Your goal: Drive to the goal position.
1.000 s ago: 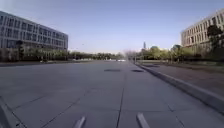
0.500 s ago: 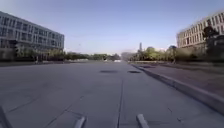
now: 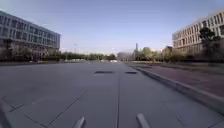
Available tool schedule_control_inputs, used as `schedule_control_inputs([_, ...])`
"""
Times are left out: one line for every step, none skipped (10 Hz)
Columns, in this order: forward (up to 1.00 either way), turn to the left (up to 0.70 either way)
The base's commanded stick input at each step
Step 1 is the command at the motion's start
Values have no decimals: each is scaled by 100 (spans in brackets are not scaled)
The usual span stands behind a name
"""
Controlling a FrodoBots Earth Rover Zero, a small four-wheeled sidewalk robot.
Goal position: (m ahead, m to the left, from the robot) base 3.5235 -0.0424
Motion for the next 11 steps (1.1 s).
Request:
schedule_control_inputs([60,-15])
schedule_control_inputs([60,-15])
schedule_control_inputs([60,-15])
schedule_control_inputs([45,-27])
schedule_control_inputs([45,-27])
schedule_control_inputs([45,-27])
schedule_control_inputs([45,-27])
schedule_control_inputs([45,-27])
schedule_control_inputs([45,-27])
schedule_control_inputs([45,-19])
schedule_control_inputs([45,-1])
